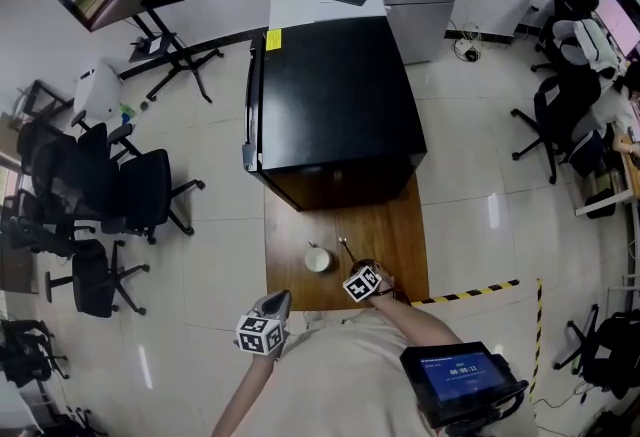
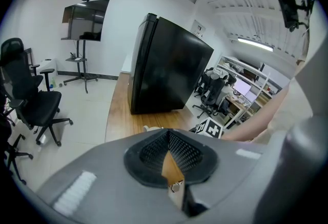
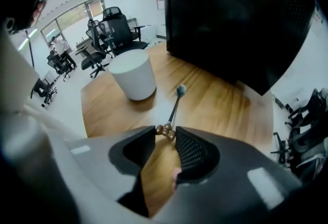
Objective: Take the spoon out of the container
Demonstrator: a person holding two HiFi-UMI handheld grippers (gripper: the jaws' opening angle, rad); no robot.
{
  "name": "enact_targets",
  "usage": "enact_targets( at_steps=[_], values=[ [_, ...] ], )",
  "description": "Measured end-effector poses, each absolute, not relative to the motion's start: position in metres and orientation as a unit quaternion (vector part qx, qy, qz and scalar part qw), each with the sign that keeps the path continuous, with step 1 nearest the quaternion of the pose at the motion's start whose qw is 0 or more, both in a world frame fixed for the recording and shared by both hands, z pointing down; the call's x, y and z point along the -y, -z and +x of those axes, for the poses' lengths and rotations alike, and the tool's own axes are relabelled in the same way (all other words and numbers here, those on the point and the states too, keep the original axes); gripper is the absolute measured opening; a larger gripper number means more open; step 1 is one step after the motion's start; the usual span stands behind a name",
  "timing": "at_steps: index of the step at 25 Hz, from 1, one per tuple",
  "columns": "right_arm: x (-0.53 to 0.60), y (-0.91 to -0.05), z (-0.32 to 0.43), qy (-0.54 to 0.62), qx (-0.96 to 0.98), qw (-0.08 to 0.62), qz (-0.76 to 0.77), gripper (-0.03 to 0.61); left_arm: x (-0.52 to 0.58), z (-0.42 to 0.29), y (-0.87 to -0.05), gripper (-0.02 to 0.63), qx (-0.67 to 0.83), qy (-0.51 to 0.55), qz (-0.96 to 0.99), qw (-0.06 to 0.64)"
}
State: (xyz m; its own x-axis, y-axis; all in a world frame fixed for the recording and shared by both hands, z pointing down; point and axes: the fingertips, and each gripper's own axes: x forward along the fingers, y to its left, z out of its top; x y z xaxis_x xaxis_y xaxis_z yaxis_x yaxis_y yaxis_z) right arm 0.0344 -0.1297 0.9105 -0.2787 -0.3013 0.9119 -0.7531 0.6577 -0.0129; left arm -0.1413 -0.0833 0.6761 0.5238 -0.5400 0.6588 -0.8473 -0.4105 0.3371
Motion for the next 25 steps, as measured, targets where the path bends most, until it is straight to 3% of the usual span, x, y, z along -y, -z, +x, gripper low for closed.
enact_targets(
  at_steps=[25],
  values=[
    [0.128,-0.935,0.031,-0.254,0.754,0.51,0.328,0.127,0.068,-0.161,-0.679,0.003,0.443,-0.231,0.789,0.357]
  ],
)
